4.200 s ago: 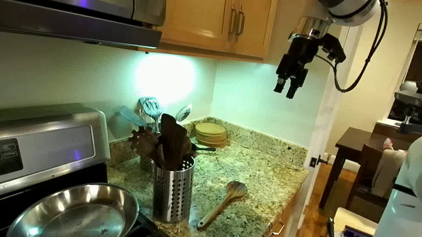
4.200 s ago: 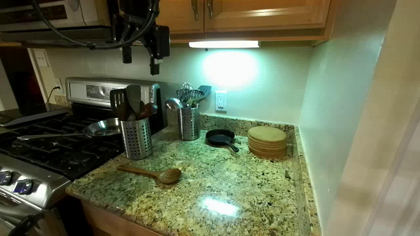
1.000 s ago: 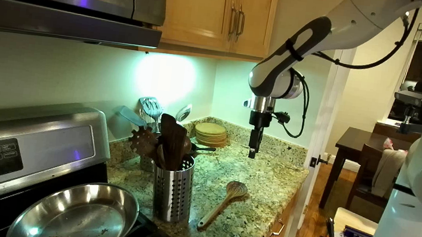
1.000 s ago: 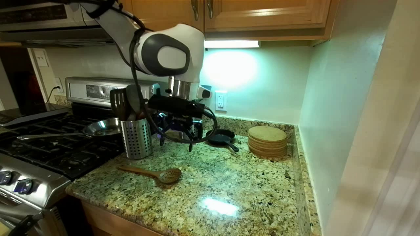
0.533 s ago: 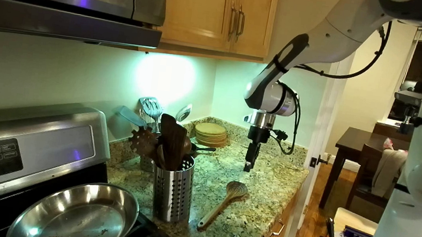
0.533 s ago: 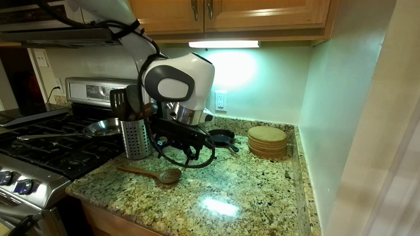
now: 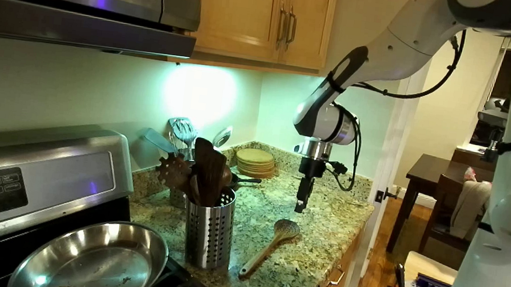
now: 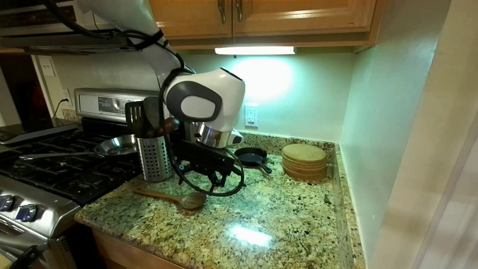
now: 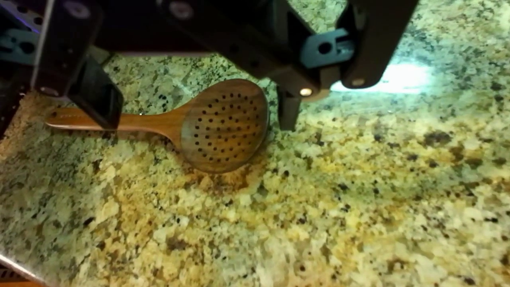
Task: Put the wooden spoon in the metal rack
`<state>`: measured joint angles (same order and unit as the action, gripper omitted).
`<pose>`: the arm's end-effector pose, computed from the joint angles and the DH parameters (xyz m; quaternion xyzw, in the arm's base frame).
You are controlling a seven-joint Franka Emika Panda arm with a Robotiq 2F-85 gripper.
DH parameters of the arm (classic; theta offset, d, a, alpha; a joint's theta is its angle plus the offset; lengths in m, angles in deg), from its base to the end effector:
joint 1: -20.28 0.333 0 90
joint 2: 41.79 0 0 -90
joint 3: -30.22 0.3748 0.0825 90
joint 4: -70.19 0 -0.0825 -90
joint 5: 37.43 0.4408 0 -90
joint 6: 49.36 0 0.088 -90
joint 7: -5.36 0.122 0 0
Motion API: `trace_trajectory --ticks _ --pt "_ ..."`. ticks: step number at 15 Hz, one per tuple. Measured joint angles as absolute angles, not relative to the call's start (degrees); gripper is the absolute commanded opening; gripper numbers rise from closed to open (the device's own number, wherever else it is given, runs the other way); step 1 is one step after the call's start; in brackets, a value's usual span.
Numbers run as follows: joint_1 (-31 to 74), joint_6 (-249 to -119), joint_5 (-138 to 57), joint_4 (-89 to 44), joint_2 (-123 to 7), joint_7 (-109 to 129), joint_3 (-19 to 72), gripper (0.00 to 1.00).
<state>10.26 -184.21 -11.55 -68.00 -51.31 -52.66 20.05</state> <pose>0.4812 -0.1677 0.2243 -0.9751 -0.1492 0.0024 0.1643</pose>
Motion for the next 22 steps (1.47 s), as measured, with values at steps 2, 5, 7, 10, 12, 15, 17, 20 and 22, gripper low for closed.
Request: trace_trajectory --ticks 2,5,7,10,12,15,17,20,22 --pt "9.75 -184.31 -11.34 -67.74 -52.25 -53.06 20.96 1.00" --pt "8.88 -186.66 -10.11 -66.80 -55.54 -55.66 22.38 1.00" --pt "8.04 -189.04 -9.45 -66.15 -57.96 -57.74 23.41 1.00" --pt "6.28 -191.50 -8.81 -65.16 -60.75 -60.18 25.23 1.00" --pt "5.06 -191.58 -8.60 -64.25 -62.27 -61.01 26.34 1.00" --pt "3.61 -191.57 -8.59 -63.03 -63.63 -61.54 27.70 0.89" --pt "2.98 -191.57 -8.59 -62.53 -63.99 -61.87 28.35 0.75" --pt "2.56 -191.55 -8.59 -61.96 -64.37 -62.03 28.91 0.67" --pt "2.37 -191.53 -8.59 -61.72 -64.65 -62.07 29.36 0.61"
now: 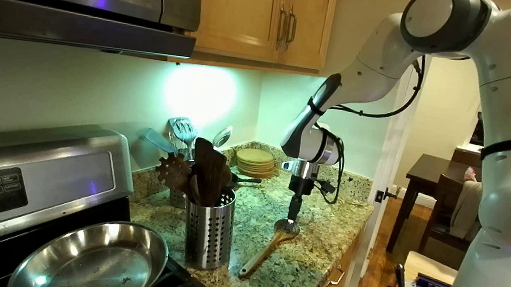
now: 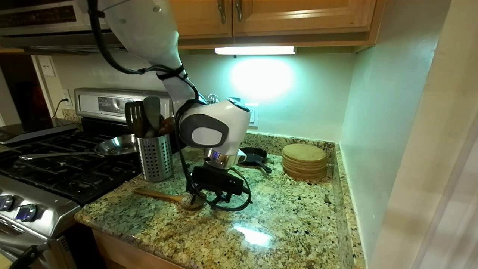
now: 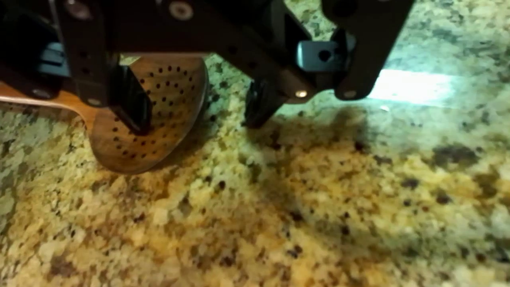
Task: Put the wooden spoon in the metal rack
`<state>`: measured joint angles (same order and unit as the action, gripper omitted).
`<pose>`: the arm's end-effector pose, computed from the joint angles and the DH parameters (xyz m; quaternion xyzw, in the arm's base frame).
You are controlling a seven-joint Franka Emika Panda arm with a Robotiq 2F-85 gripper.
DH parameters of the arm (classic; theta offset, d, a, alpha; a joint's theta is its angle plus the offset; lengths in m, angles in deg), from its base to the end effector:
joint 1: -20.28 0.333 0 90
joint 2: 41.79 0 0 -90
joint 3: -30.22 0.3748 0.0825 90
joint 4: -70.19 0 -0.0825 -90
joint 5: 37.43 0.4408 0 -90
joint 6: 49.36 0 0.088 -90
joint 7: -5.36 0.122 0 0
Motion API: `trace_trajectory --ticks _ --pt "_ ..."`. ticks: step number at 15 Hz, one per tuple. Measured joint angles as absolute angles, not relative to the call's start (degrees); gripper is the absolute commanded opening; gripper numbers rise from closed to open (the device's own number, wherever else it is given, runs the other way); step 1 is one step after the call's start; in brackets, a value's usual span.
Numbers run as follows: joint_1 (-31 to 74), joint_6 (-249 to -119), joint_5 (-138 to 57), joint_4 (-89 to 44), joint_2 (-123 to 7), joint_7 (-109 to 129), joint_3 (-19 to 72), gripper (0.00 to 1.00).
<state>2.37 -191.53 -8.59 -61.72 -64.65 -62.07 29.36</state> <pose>0.5158 -0.1730 0.1448 -0.9650 -0.2036 -0.0098 0.1652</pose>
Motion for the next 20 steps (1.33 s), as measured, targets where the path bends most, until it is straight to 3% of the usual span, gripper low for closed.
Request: trace_trajectory --ticks 1,2,3,7,11,14,15,20 --pt "2.34 -191.51 -8.59 -61.70 -64.74 -62.07 29.54 0.54" --pt "2.34 -191.47 -8.61 -61.70 -64.82 -62.07 29.77 0.37" --pt "2.34 -191.43 -8.62 -61.70 -64.83 -62.07 29.98 0.35" --pt "2.34 -190.49 -8.64 -61.49 -64.55 -62.07 30.61 0.12" --pt "2.34 -189.60 -9.03 -61.22 -64.17 -62.02 30.44 0.12" --pt "2.35 -189.61 -10.36 -61.36 -63.69 -61.97 29.87 0.03" --pt "2.35 -189.63 -10.99 -61.48 -63.42 -61.95 29.61 0.08" --pt "2.34 -189.60 -12.51 -61.60 -61.78 -61.95 28.74 0.09"
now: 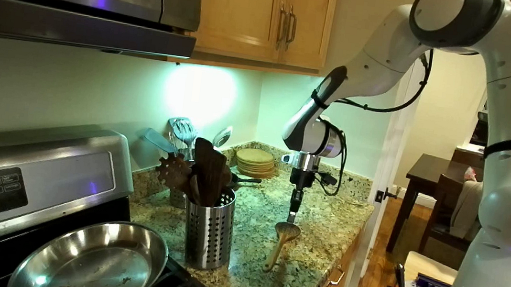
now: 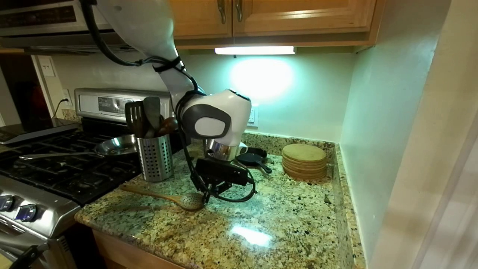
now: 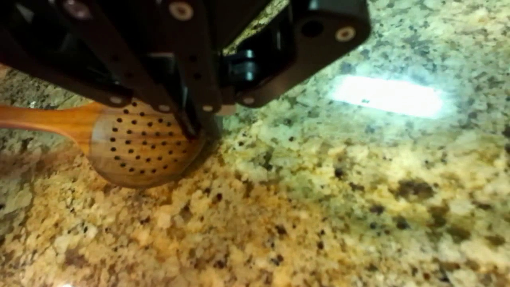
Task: Put the wooden spoon in the metal rack
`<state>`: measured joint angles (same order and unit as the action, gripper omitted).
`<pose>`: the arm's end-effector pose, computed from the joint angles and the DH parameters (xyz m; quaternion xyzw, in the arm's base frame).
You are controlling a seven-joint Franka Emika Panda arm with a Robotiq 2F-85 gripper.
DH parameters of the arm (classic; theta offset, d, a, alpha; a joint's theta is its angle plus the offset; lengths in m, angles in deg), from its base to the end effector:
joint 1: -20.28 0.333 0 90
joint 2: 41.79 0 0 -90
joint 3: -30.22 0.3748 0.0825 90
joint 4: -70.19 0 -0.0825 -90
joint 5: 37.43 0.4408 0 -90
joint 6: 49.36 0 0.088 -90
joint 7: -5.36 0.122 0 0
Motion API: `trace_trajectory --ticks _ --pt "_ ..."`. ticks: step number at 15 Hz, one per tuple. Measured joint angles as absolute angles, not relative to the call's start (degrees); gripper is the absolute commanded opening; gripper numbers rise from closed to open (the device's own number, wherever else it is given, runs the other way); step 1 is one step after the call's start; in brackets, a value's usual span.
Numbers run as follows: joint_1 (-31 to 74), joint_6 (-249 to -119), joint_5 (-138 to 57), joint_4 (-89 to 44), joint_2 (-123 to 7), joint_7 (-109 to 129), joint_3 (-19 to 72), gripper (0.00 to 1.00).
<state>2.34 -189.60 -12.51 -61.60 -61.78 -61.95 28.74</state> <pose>0.5195 -0.1791 0.1710 -0.9610 -0.2314 -0.0090 0.1514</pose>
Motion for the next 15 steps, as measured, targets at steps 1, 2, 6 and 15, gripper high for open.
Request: trace_trajectory --ticks 1,2,6,15 --pt "2.34 -189.60 -12.54 -61.60 -61.43 -61.95 28.68 0.09" --pt "2.34 -189.60 -12.54 -61.58 -61.12 -61.94 28.58 0.08" --pt "2.34 -189.58 -12.62 -61.51 -60.84 -61.21 28.25 0.34" --pt "2.35 -183.43 -13.04 -59.96 -62.28 -60.84 28.22 0.91"
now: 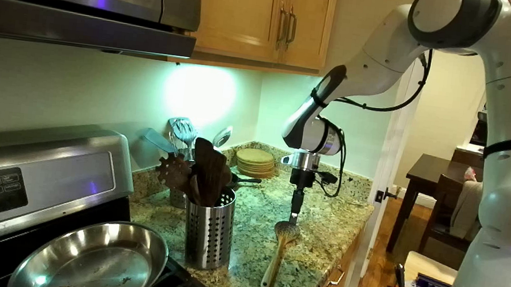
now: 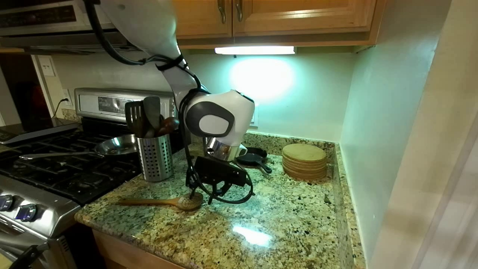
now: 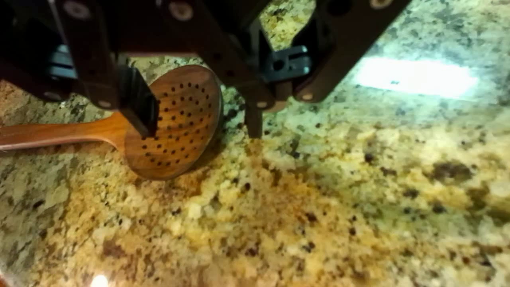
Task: Put the wooden spoon in the metal rack
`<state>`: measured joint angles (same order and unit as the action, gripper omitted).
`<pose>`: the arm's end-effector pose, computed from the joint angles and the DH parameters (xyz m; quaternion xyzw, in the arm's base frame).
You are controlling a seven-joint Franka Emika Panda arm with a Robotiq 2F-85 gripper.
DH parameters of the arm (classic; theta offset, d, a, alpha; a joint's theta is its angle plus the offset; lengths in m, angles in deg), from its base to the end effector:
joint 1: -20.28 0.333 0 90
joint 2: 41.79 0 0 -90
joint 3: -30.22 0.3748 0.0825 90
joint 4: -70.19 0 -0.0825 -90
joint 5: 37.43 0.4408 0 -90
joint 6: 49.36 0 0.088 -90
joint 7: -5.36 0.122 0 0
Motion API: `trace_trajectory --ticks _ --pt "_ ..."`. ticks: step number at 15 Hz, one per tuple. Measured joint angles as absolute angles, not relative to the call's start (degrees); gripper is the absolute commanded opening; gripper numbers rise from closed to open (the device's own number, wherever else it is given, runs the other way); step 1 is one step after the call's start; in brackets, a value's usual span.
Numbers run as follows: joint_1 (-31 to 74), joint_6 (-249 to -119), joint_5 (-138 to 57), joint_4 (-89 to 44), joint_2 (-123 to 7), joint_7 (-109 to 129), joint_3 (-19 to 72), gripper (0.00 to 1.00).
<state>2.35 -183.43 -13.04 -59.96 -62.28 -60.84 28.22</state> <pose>0.5188 -0.1773 0.1706 -0.9560 -0.2268 0.0182 0.1853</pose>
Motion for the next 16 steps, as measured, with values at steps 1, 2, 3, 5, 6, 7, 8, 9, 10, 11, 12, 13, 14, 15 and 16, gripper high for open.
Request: trace_trajectory --ticks 1,2,3,5,6,7,8,9,10,11,12,13,14,15,16 --pt "2.35 -182.83 -13.03 -59.73 -62.53 -60.86 28.22 0.98" --pt "2.35 -182.44 -13.02 -59.48 -62.83 -60.88 28.22 0.99" --pt "2.35 -182.19 -13.02 -59.23 -63.21 -60.90 28.22 1.00" --pt "2.35 -181.80 -13.00 -58.69 -64.01 -60.92 28.22 1.00" --pt "2.35 -181.59 -13.00 -58.42 -64.35 -60.93 28.22 1.00" --pt "2.34 -181.30 -12.96 -58.09 -64.73 -61.00 28.24 1.00" --pt "2.33 -180.92 -12.90 -57.73 -65.10 -61.17 28.31 1.00" --pt "2.33 -180.57 -12.88 -57.43 -65.37 -61.30 28.41 1.00" --pt "2.34 -180.23 -12.88 -57.13 -65.59 -61.36 28.54 1.00" --pt "2.34 -179.83 -12.88 -56.87 -65.75 -61.41 28.68 1.00" --pt "2.34 -179.31 -12.88 -56.59 -65.88 -61.45 28.81 1.00" --pt "2.34 -178.72 -12.88 -56.30 -66.04 -61.53 28.93 1.00" --pt "2.34 -178.23 -12.88 -56.06 -66.16 -61.62 29.05 1.00" --pt "2.34 -177.74 -12.87 -55.85 -66.27 -61.76 29.13 0.96" --pt "2.34 -177.16 -12.83 -55.66 -66.37 -61.89 29.18 0.87"
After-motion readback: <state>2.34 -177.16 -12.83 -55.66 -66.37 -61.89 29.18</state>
